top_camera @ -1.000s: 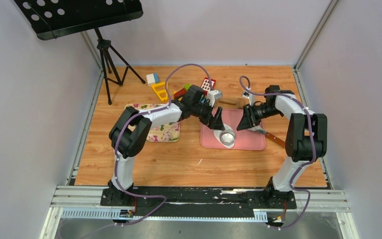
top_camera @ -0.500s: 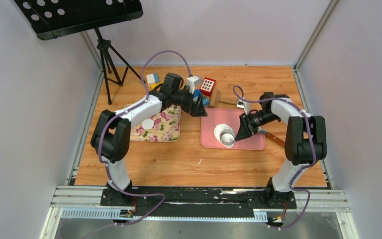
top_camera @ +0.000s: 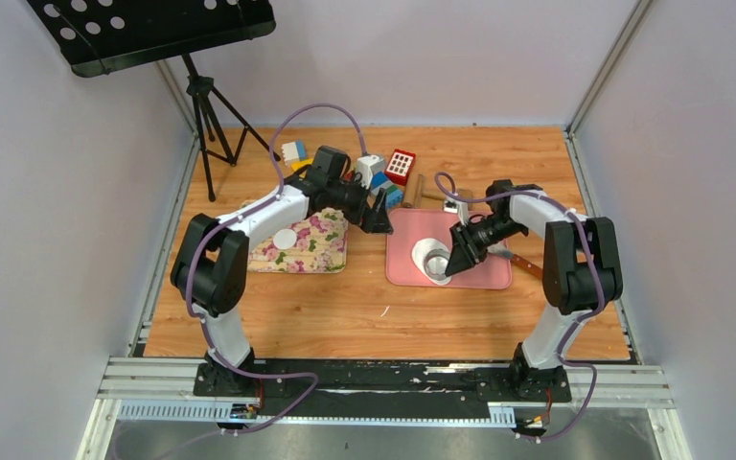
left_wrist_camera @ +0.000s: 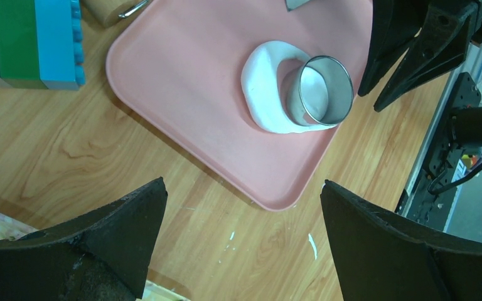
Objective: Roll out the dumpling wrappers from the dough
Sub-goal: Move the work surface to the center of the board.
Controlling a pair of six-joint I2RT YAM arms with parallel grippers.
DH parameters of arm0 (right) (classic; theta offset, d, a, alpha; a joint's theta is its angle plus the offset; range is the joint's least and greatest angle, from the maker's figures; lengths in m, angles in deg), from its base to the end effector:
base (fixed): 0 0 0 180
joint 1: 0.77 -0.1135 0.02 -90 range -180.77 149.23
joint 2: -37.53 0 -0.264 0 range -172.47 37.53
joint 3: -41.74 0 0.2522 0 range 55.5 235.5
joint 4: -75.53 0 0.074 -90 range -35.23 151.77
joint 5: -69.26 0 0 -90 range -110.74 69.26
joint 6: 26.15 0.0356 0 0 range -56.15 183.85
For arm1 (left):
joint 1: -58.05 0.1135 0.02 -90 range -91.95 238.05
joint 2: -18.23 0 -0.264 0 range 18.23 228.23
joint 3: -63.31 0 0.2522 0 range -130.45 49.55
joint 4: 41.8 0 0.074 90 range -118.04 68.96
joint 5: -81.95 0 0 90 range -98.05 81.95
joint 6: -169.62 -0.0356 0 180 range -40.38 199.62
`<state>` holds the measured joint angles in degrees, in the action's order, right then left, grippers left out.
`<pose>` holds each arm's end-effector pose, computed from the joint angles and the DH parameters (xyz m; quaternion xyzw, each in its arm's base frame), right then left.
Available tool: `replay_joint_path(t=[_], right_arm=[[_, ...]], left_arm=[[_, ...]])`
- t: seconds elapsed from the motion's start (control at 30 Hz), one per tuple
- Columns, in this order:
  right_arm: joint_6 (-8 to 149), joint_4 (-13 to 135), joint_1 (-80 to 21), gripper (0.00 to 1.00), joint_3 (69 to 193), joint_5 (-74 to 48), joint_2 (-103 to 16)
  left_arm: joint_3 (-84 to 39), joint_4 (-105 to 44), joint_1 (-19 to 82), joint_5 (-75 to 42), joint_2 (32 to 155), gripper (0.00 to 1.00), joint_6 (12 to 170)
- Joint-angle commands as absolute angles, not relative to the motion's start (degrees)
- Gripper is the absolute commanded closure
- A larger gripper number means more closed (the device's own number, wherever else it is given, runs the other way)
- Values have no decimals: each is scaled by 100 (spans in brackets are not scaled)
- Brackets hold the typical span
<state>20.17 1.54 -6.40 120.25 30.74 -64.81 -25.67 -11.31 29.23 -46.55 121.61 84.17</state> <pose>0.2899 0.0566 0.1742 -0.3480 0.8291 0.4296 0.0832 0.3376 -0.2111 0.2357 0.3069 0.8258 -0.3956 0.2595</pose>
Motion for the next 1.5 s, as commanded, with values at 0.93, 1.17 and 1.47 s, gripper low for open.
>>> replay_joint_path(t=[0.93, 1.17, 1.47], right_arm=[[2206, 304, -880, 73, 12503, 2670, -6293], [2052, -311, 177, 67, 12448, 2325, -5197], [3028, 1035, 925, 62, 12198, 333, -5087]], left_arm=[[-2211, -1652, 2926, -3734, 12169, 0, 8671], [-2777, -1198, 2642, -2417, 12593, 0, 8576], [-3056, -1140, 2257, -1565, 13078, 0, 8928]])
